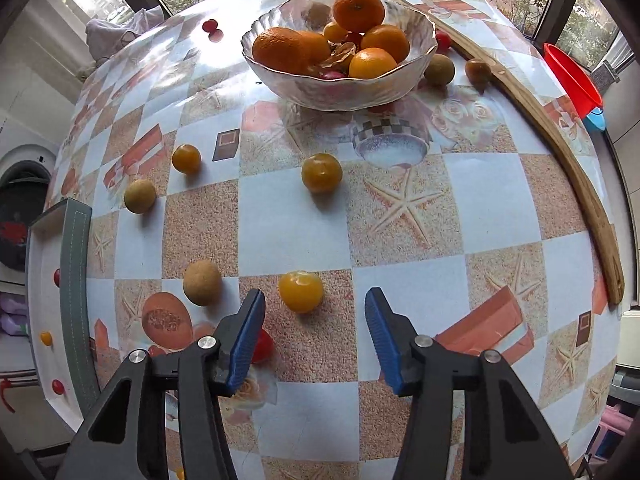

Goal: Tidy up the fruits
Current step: 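Grasp a yellow tomato with the left tool while the right tool grasps another yellow tomato, then carry both yellow tomatoes into the white tray and open both tools, then move both tools back over the table toward the red tomatoes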

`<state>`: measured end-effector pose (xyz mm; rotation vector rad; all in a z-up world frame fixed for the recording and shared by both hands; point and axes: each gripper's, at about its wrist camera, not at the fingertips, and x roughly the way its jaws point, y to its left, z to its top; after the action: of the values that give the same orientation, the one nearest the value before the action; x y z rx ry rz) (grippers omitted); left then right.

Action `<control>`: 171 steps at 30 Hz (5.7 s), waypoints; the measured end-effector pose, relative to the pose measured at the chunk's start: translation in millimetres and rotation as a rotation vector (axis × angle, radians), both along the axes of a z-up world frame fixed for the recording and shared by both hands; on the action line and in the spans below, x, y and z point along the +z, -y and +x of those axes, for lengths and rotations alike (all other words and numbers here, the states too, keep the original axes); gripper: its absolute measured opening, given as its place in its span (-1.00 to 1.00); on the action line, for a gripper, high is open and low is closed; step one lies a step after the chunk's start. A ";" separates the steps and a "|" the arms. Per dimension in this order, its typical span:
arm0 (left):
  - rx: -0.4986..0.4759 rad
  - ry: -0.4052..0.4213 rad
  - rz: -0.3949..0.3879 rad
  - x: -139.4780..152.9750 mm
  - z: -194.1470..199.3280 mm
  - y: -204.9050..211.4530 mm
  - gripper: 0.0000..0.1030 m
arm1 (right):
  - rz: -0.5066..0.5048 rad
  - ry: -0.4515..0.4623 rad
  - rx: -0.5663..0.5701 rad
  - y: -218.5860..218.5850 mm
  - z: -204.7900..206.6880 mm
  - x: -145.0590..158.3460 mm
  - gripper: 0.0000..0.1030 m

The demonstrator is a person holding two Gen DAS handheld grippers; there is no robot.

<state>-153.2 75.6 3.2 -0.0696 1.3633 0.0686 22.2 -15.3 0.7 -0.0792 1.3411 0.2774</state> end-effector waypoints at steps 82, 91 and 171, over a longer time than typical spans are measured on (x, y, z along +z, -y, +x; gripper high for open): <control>0.485 0.150 0.029 22.2 31.6 -305.7 -0.58 | 0.105 -0.074 0.435 -285.3 -23.4 -3.8 -0.56; 0.459 0.114 0.080 13.5 37.5 -305.3 -0.02 | 0.053 -0.057 0.471 -298.8 -21.5 -18.1 -0.55; -0.001 0.041 -0.046 8.3 46.7 2.2 0.44 | 0.116 -0.108 -0.013 -6.4 -17.0 -1.9 -0.06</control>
<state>-106.5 73.3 11.5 -0.1087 1.3239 0.0352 5.2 -8.9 -1.2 0.0419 1.4294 0.3517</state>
